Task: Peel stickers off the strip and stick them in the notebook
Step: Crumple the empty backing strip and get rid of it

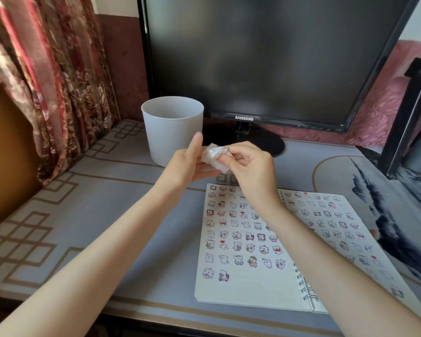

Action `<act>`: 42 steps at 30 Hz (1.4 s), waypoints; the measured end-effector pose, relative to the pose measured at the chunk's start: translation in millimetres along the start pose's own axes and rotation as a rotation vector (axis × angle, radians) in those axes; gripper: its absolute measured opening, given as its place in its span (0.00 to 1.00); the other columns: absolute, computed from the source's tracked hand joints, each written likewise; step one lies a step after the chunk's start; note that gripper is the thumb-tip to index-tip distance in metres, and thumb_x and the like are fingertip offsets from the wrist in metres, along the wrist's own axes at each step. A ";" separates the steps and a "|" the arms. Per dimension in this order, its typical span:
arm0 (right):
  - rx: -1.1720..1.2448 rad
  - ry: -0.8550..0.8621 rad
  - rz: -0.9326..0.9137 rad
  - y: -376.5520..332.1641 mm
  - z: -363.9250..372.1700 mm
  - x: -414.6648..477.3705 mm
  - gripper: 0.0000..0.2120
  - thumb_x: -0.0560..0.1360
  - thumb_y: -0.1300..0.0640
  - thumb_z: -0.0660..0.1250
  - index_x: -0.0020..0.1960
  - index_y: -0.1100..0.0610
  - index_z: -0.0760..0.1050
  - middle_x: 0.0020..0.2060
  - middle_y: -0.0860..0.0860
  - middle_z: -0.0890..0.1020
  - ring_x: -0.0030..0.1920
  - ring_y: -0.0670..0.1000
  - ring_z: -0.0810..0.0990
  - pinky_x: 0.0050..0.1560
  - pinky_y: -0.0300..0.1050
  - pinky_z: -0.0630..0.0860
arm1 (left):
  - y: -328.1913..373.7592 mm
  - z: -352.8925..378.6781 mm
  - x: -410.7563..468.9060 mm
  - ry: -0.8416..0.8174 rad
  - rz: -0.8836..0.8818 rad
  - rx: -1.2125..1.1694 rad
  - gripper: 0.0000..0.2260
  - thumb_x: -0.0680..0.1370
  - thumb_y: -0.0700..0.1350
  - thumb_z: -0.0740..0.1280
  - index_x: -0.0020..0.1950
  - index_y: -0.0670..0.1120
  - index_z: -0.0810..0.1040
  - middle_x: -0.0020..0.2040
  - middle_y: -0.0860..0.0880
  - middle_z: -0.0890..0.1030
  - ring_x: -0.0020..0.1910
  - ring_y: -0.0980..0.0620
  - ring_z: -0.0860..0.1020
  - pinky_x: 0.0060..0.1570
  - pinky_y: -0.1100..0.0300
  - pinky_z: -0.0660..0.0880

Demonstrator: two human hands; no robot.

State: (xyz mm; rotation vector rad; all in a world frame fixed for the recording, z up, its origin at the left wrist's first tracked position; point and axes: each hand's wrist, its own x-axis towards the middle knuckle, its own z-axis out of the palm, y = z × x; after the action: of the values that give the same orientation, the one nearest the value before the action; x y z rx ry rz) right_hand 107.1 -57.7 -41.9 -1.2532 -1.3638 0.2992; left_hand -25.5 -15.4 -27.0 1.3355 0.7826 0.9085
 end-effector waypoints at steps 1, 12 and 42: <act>0.022 0.011 0.017 -0.5 -0.6 0.7 0.05 0.72 0.63 0.71 0.47 0.61 0.83 0.43 0.52 0.82 0.43 0.45 0.81 0.43 0.35 0.77 | 0.0 -1.7 -0.2 -0.029 -0.008 -0.023 0.19 0.83 0.50 0.53 0.57 0.40 0.80 0.51 0.43 0.84 0.51 0.51 0.83 0.52 0.64 0.78; 0.127 -0.048 0.011 -8.6 2.3 2.9 0.12 0.72 0.66 0.70 0.55 0.58 0.81 0.44 0.60 0.80 0.37 0.54 0.81 0.41 0.38 0.80 | -1.6 -8.4 -5.0 0.157 0.039 -0.166 0.13 0.74 0.37 0.70 0.58 0.43 0.76 0.43 0.44 0.83 0.42 0.49 0.84 0.50 0.62 0.79; 0.046 -0.126 -0.035 -6.2 17.0 13.2 0.05 0.71 0.66 0.72 0.46 0.62 0.83 0.36 0.53 0.81 0.33 0.49 0.81 0.36 0.44 0.80 | -4.8 -20.6 -5.8 0.293 0.246 0.096 0.05 0.73 0.39 0.72 0.48 0.43 0.84 0.39 0.45 0.85 0.39 0.53 0.83 0.44 0.64 0.78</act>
State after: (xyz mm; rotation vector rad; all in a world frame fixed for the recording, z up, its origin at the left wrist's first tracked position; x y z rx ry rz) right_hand 93.7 -41.5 -34.2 -1.1871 -1.4767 0.3883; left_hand -45.9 -11.2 -33.9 1.4216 0.9067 1.2962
